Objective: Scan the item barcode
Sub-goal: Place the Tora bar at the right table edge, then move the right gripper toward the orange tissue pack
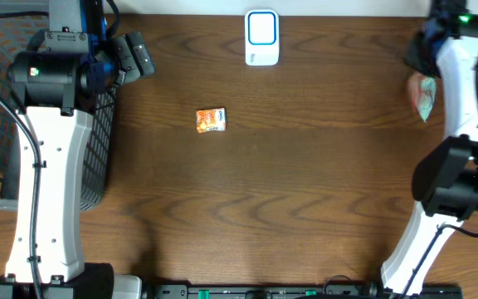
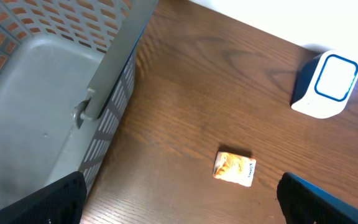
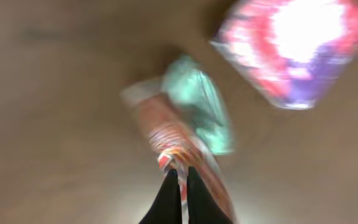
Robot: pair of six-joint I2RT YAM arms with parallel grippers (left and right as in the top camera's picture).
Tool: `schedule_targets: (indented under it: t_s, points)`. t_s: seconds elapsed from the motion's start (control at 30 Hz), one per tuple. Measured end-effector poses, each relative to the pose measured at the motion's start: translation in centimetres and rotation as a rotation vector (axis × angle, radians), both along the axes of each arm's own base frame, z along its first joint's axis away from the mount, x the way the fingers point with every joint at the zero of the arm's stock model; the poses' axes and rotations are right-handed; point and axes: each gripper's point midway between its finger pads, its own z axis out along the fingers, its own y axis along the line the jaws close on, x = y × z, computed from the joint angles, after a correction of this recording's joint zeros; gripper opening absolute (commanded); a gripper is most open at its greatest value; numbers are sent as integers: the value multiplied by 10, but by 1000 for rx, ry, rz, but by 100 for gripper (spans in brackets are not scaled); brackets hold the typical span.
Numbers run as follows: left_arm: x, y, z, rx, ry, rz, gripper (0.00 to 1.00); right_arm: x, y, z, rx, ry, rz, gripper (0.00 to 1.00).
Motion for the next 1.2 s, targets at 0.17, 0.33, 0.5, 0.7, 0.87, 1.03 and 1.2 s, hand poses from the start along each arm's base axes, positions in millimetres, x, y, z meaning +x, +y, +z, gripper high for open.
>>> schedule_targets:
  t_s: [0.17,0.33,0.5,0.7,0.87,1.03,1.2]
  points:
    - [0,0,0,0,0,0,98,-34,-46,1,-117,142,-18,38]
    - [0,0,0,0,0,0,98,-52,-51,-7,-50,193,-28,55]
    - [0,0,0,0,0,0,98,-53,10,-23,288,186,67,78]
    - [0,0,0,0,0,0,98,-63,115,-18,627,239,159,99]
    - [0,0,0,0,0,0,98,-67,194,-14,698,289,290,99]
    - [0,0,0,0,0,0,98,-81,261,-12,707,340,431,99]
    - [0,0,0,0,0,0,98,-96,303,-12,694,377,525,99]
